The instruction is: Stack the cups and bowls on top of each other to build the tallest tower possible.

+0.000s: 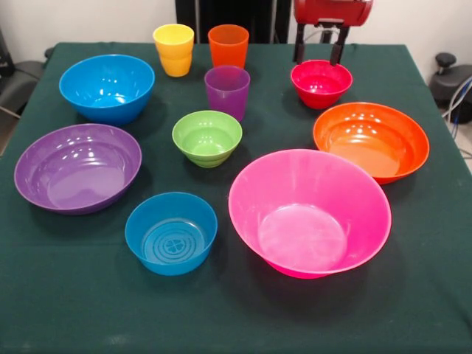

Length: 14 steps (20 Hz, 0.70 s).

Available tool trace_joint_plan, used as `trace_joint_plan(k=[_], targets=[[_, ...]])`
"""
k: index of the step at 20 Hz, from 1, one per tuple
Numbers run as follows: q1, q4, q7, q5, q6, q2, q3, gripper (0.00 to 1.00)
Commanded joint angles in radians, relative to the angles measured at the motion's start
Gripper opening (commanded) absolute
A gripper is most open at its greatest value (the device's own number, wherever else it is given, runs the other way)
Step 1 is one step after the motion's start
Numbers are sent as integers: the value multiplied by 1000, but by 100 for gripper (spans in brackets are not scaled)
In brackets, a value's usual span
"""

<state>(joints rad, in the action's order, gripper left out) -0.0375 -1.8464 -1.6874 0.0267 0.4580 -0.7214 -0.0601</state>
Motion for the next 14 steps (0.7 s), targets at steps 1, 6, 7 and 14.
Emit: trace_joint_plan(k=[1,6,7,14], targets=[[2,46,-126,10,85,9,44,100],[-22,45,-118,8,72,19,46,100],[-23,44,-121,7,65,21,43,100],[-61,25,-110,-1,26,33,46,100]])
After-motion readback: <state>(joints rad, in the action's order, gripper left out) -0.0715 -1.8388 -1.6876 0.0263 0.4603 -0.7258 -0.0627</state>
